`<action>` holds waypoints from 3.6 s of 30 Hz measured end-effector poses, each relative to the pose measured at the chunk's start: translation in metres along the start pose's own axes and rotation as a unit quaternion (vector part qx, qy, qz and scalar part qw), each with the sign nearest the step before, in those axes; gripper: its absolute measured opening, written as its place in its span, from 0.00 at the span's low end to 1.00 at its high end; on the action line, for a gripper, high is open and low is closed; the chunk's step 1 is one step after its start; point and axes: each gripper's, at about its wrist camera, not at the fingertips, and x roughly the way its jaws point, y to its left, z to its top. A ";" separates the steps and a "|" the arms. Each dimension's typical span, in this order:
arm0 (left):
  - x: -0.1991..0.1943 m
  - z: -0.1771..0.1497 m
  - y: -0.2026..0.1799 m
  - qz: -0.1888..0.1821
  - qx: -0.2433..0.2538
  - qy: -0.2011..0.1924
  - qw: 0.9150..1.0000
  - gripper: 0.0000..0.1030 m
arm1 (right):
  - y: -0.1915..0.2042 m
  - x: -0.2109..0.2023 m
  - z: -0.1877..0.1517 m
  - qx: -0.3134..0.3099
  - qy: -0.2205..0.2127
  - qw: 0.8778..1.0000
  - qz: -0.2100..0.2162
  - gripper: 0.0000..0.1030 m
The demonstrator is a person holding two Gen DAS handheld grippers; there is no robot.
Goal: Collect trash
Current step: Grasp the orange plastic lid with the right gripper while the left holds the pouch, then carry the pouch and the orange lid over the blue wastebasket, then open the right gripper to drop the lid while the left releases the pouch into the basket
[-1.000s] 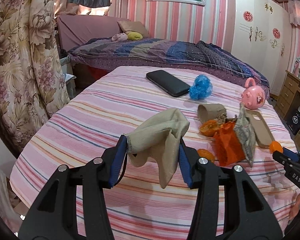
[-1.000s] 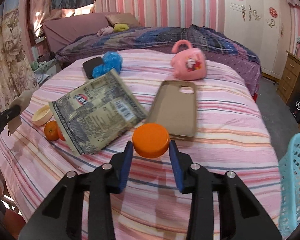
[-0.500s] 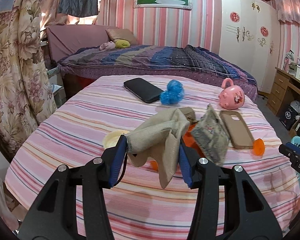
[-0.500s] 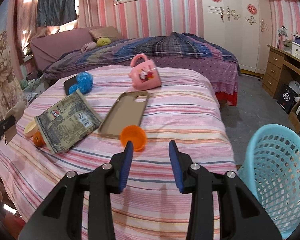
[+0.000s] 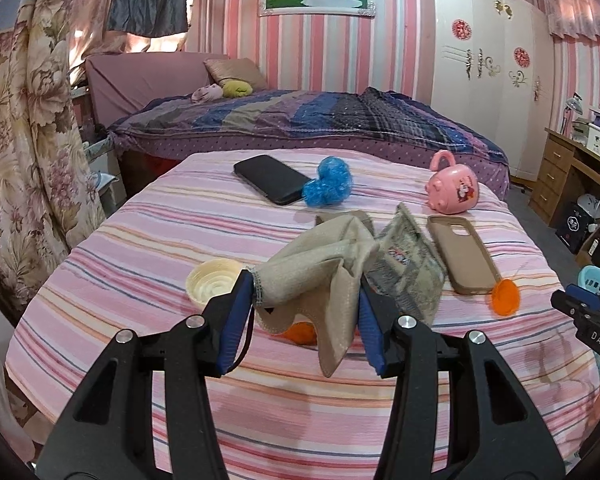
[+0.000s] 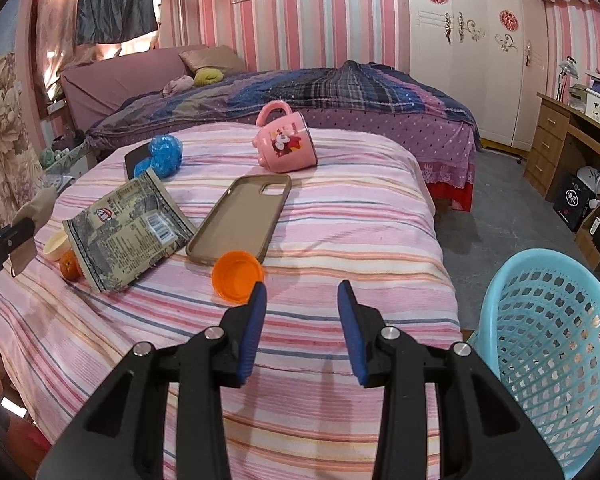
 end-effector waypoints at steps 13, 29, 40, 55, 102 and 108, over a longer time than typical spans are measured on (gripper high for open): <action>0.006 -0.001 0.032 0.026 -0.012 0.008 1.000 0.47 | 0.032 0.024 0.003 -0.032 0.015 0.999 0.013 0.70; 0.009 0.001 0.035 0.034 -0.019 0.008 0.999 0.47 | 0.047 0.048 0.011 -0.032 0.045 0.998 0.009 0.39; -0.003 0.000 -0.004 0.006 -0.011 -0.009 1.000 0.47 | 0.010 0.001 0.003 -0.024 0.000 1.000 -0.015 0.39; -0.006 -0.009 -0.087 -0.053 0.030 -0.003 0.998 0.47 | -0.085 -0.041 -0.007 0.027 -0.026 0.997 -0.072 0.40; -0.015 -0.048 -0.385 -0.254 0.154 0.026 0.954 0.80 | -0.273 -0.077 -0.055 0.100 -0.046 0.985 -0.131 0.39; -0.012 -0.036 -0.361 -0.241 0.148 0.014 0.959 0.92 | -0.268 -0.073 -0.056 0.092 -0.041 0.986 -0.131 0.40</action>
